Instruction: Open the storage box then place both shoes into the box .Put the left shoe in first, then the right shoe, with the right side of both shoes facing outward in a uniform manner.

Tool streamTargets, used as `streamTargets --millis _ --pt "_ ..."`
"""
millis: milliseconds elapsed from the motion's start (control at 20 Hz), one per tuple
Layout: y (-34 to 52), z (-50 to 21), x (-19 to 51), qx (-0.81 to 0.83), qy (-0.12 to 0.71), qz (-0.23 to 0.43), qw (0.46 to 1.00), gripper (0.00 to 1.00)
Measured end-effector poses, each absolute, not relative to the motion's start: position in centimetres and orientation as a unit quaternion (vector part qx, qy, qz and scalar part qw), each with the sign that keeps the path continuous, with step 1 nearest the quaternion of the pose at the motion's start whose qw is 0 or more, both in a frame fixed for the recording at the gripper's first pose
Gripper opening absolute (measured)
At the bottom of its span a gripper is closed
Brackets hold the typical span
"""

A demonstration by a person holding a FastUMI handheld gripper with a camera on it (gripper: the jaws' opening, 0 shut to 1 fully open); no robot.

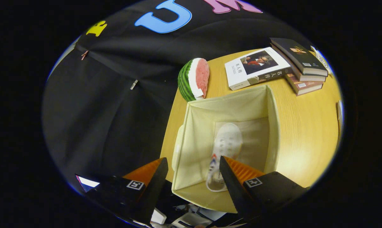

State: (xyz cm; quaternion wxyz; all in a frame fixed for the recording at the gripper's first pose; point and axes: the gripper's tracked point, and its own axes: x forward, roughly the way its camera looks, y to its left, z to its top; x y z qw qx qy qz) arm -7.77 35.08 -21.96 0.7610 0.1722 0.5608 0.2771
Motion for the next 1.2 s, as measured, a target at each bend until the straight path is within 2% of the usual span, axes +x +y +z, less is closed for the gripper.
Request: streamTargets --millis 150,300,750,1000,1200 --pt "33.2 -19.9 -7.5 0.137 0.527 0.298 0.784 0.99" --pt "28.6 -17.8 -5.9 0.122 0.494 0.284 0.813 0.99" --pt "8.3 -15.0 -2.4 0.130 0.467 0.164 0.859 0.99" --pt "-3.4 -17.4 -1.2 0.143 0.476 0.093 0.863 0.99" --pt "-11.3 -20.2 -0.8 0.128 0.486 0.061 0.862 0.99"
